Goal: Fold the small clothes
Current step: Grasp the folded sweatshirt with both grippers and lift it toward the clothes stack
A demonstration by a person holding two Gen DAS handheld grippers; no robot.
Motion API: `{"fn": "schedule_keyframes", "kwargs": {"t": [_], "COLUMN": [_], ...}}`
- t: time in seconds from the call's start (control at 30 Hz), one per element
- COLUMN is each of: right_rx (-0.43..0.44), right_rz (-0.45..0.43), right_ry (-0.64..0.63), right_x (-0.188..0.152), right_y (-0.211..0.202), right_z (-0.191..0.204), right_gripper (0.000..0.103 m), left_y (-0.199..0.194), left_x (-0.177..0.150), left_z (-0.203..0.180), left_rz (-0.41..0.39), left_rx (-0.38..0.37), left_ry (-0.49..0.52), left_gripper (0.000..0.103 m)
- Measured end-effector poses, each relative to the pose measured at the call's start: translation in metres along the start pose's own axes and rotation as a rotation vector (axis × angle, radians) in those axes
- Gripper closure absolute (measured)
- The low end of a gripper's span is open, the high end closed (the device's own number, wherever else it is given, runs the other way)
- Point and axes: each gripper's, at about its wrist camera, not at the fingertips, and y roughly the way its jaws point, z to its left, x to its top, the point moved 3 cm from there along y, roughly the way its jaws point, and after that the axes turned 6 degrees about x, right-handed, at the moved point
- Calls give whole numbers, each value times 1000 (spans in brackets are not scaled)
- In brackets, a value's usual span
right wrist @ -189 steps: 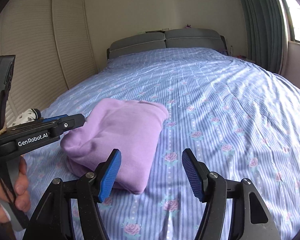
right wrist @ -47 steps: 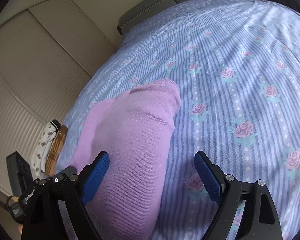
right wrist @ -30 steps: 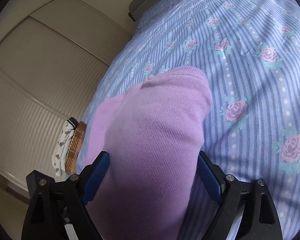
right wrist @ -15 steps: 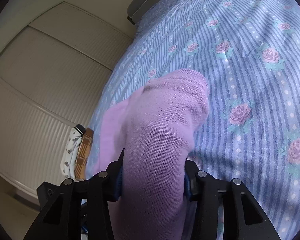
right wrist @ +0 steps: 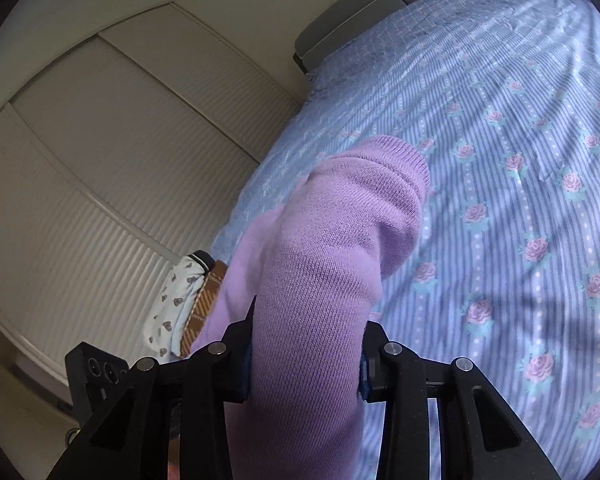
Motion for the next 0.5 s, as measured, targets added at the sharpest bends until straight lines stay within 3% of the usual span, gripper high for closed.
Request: {"fn": "schedule_keyframes", "kwargs": {"t": [0.23,0.5], "right_rx": [104,270], "right_rz": [28,83], "right_ry": [-57,-85], "right_x": [15,19], "right_y": [51,168], "right_z": [109,250], "right_gripper": [65,65], "left_y": [-96,-205], "left_x": [81,190], "left_z": [47,142], "left_rz": [-135,-276], "left_rx": [22,110], "left_ry": [-14,-47], "left_gripper": [60,59]}}
